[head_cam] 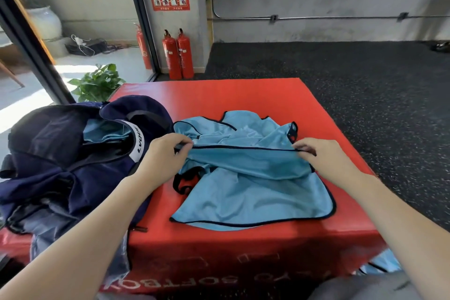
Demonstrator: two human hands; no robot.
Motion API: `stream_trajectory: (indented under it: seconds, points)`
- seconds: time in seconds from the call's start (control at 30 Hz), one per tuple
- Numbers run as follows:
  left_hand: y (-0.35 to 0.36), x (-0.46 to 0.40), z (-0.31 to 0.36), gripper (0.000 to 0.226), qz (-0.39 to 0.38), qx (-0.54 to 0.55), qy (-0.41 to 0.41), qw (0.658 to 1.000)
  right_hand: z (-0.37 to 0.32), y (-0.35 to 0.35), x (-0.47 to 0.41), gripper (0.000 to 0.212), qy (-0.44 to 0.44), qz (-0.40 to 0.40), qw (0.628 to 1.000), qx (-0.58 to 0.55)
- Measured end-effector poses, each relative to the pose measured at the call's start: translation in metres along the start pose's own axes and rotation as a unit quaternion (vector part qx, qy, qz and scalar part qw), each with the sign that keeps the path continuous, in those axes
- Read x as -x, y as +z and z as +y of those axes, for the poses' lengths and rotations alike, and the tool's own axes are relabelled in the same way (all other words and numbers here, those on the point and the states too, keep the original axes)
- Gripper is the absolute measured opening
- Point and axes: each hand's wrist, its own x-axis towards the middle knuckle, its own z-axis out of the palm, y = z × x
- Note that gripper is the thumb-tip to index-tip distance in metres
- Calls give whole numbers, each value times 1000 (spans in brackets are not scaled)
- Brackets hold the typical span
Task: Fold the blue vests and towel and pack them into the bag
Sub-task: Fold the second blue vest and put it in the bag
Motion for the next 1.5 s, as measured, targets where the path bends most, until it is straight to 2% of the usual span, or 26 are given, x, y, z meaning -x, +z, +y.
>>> stream_trajectory:
  seconds: [0.1,0.2,0.3,0.4,0.47,0.6,0.73,0.8,0.93,1.03,1.1,1.23,1.27,1.37,1.43,1.5]
  points:
    - [-6,18,13,14,-4,19,0,1000,1,-6,28,29,19,-26,999,-13]
    - [-9,45,27,15,-14,43,25,999,1,-8,56,32,-6,-29,998,53]
    - [-5,71,32,25,-40,-36,133,990,8,-11,80,43,-72,-58,987,132]
    - [3,94,22,37,-114,-101,206,967,19,-6,101,29,-104,-116,965,212]
    - [9,106,15,41,-143,-119,206,961,23,-2,114,23,-111,-130,958,230]
    - [13,118,3,22,-211,-94,133,964,20,0,126,40,-113,-130,956,237]
    - [9,123,1,50,-236,-80,127,960,17,1,127,28,-164,-117,943,264]
    - [9,123,2,49,-249,-65,126,958,18,2,127,24,-178,-111,938,275]
    - [7,122,0,19,-239,-52,145,959,18,3,128,5,-182,-78,936,292]
    - [4,126,-3,28,-255,-68,153,952,20,1,128,10,-180,-78,937,289]
    - [4,130,-7,38,-257,-100,172,946,24,1,126,14,-201,-41,938,279]
    - [1,133,-3,41,-197,-172,237,936,23,1,128,9,-222,-16,933,282]
    - [0,133,2,39,-191,-191,240,932,18,0,130,12,-216,-21,936,278]
    - [-2,135,10,36,-179,-223,230,930,10,0,130,40,-173,-48,952,248]
    - [0,135,9,38,-168,-187,210,945,6,-2,128,30,-152,-58,966,200]
    - [0,132,9,35,-151,-124,179,964,3,-3,126,10,-129,-19,981,142]
